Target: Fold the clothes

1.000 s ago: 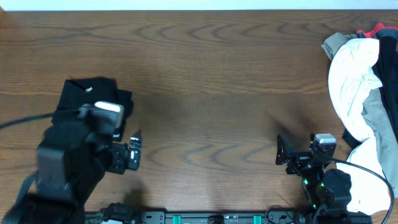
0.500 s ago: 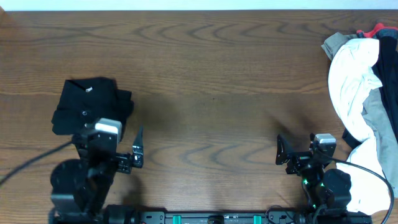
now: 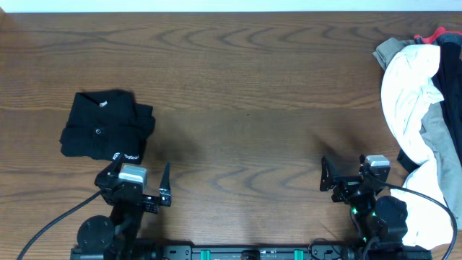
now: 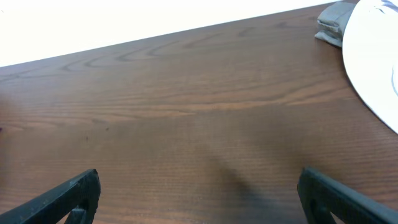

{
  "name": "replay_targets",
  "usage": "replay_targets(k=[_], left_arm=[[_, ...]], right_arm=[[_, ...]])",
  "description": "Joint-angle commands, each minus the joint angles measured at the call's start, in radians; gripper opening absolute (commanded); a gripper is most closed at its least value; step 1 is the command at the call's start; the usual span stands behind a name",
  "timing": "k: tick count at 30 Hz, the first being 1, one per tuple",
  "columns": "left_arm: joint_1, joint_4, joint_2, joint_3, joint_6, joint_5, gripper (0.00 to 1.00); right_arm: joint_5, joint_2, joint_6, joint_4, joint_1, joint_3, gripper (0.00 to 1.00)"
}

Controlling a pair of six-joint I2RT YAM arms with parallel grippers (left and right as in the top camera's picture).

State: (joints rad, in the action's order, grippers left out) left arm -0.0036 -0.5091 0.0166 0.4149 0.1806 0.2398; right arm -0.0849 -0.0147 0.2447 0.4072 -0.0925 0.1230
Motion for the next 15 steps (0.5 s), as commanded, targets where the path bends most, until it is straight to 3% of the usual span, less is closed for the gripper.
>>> replay_targets(k=[1,15], left_arm=[[0.004,0.026,-0.014,-0.041,-0.018,0.015,0.98],[-0.031,0.101,-0.014,-0.23,-0.021,0.014,0.98]], right_arm=[[0.006,0.008,0.009,0.001,0.007,-0.003,0.99],[0.006,0.008,0.009,0.001,0.007,-0.003,0.99]])
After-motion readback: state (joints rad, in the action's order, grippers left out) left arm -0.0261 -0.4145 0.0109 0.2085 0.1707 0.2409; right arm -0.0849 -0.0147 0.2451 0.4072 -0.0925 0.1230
